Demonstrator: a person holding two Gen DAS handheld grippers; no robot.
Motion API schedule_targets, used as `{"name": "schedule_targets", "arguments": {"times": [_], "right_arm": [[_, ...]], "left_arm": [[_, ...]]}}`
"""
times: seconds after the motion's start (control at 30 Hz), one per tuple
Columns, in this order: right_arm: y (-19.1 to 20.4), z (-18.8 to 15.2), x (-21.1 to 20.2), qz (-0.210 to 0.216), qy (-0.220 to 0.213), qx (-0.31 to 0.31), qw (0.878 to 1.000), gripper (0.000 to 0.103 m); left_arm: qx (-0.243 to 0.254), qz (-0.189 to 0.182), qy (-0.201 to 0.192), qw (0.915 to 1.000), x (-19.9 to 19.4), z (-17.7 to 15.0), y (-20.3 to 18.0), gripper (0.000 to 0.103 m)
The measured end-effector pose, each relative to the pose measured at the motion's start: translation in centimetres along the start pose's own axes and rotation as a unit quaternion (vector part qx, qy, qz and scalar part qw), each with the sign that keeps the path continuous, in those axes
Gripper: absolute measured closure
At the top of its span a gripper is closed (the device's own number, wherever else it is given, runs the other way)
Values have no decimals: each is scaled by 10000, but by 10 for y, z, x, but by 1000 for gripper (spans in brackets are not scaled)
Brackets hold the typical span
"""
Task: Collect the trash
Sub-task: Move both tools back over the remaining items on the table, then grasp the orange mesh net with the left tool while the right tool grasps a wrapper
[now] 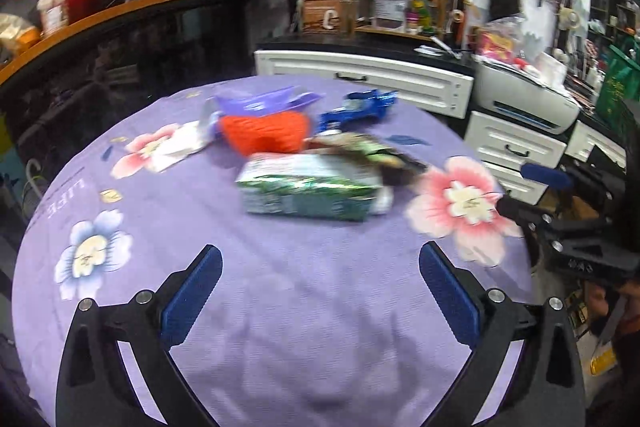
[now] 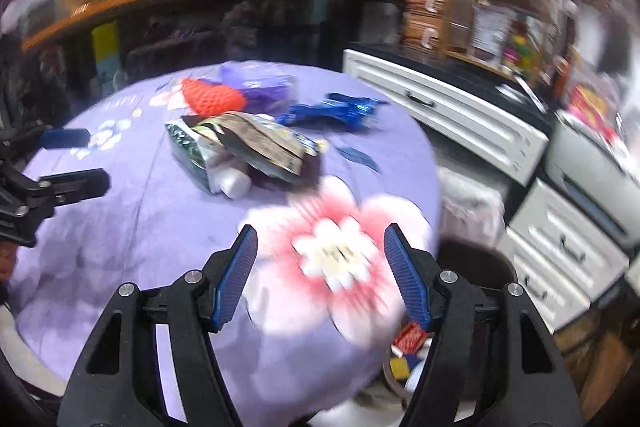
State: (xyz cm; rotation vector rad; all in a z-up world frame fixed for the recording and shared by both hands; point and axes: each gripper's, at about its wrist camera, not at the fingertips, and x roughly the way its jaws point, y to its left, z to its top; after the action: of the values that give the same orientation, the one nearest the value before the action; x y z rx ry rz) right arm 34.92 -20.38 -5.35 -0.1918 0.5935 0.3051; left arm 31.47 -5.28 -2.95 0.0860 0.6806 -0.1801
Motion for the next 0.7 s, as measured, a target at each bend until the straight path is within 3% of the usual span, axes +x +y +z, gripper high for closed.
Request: {"name": "schedule_targets", "arguments": {"times": [0.23, 0.37, 0.47, 0.6, 0.7], "right_arm": [[39, 28, 53, -220, 217, -966, 9948, 38], [47, 34, 68, -392, 158, -1356, 9899, 46], [53, 39, 76, -606, 26, -1598, 9853, 56], [59, 39, 83, -655, 24, -1847, 9806, 87], [59, 37, 78, -569, -125, -1862, 9808, 96]], "left_arm": [[-211, 129, 73, 9997, 1, -1, 38, 5], [-376, 9, 72, 9993, 2, 1, 49, 5], [-452, -19, 120, 9989, 6, 3, 55, 5], [-581, -120, 175, 9981, 13, 9, 60, 6], [-673, -183, 137, 9975, 16, 13, 62, 6]]}}
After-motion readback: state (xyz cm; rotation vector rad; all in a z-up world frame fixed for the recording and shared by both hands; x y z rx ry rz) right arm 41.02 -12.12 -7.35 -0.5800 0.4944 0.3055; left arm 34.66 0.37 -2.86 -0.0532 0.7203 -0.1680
